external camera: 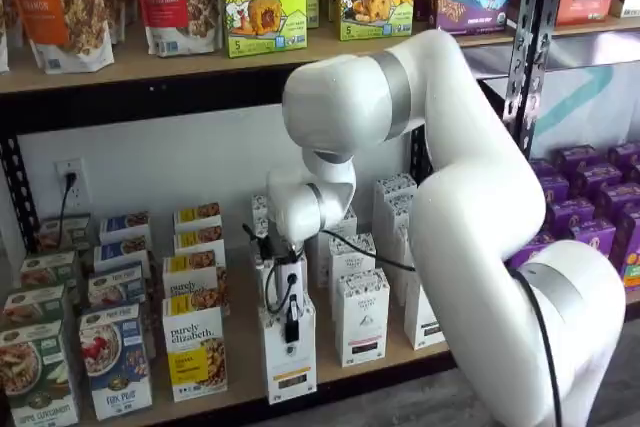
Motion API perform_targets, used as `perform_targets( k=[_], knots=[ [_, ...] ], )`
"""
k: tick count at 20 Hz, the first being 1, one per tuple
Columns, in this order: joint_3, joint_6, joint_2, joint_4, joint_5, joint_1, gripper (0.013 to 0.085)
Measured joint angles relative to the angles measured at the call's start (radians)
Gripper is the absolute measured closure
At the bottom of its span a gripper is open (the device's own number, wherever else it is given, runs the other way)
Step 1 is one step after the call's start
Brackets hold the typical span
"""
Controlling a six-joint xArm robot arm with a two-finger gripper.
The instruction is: Pick up the white box with a yellow strip in the middle, on the bottom shelf, the fourth box from the left
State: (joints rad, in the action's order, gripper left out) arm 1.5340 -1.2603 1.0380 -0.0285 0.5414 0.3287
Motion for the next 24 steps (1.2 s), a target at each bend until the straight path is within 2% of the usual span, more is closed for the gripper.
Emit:
perform_targets(
  k=[12,20,24],
  knots=[
    [-0.332,-0.004,-0.218,-0.012,-0.132,0.010,0.0490],
    [-0.529,0.043,-0.383,0.034,-0.186,0.014,0.0490],
    [-0.613,0.030,-0.476,0.004,-0.187,0.030,0.0490]
  ],
)
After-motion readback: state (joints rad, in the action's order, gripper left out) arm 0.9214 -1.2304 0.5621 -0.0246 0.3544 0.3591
